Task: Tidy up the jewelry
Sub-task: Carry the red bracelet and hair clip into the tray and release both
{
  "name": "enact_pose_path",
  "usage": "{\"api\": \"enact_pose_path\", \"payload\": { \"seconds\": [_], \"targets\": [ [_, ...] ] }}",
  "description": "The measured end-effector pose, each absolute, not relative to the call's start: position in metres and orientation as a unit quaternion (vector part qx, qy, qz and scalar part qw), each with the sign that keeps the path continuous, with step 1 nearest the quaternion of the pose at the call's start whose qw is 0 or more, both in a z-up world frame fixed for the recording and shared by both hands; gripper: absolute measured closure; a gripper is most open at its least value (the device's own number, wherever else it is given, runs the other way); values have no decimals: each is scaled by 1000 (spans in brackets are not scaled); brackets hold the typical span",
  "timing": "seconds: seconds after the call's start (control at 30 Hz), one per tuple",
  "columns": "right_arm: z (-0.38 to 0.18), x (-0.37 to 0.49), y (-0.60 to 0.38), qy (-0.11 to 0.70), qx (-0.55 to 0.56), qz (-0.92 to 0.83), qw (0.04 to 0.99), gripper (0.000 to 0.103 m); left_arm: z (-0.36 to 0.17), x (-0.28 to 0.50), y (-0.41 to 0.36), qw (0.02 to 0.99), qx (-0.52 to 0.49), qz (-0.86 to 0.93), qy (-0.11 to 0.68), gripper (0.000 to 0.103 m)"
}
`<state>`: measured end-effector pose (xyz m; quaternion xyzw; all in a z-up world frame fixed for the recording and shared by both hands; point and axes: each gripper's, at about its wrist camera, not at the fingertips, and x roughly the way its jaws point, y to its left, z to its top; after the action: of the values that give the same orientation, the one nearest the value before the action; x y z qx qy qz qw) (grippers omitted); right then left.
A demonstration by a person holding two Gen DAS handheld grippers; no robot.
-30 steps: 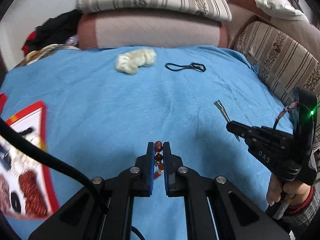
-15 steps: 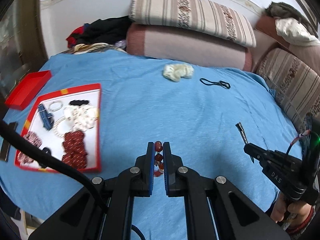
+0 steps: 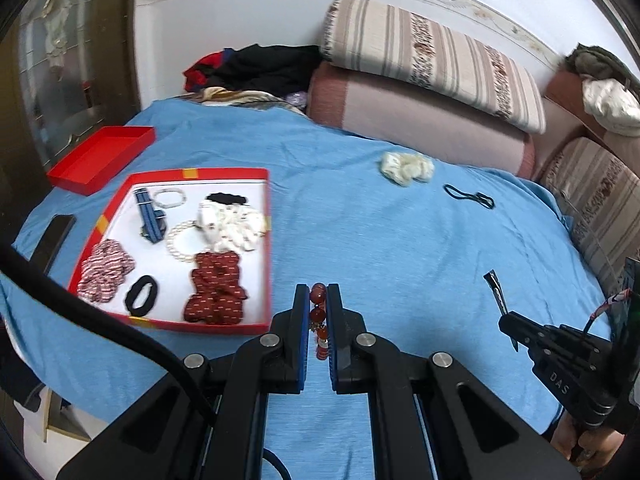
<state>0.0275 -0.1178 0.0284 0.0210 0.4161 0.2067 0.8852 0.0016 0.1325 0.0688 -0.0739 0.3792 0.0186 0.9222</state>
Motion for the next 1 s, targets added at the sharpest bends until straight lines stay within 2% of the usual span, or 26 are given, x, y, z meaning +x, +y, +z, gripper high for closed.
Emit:
{"api": "enact_pose_path", "payload": {
  "seconds": [0.53,1.0],
  "targets": [
    [30,31,-31,420,-44,261,868,101,55,-1,183,916,-100,62,382,96],
    [36,72,22,420,-39,292,858,101,69,49,230,921,-110,80,365,96]
  ]
}}
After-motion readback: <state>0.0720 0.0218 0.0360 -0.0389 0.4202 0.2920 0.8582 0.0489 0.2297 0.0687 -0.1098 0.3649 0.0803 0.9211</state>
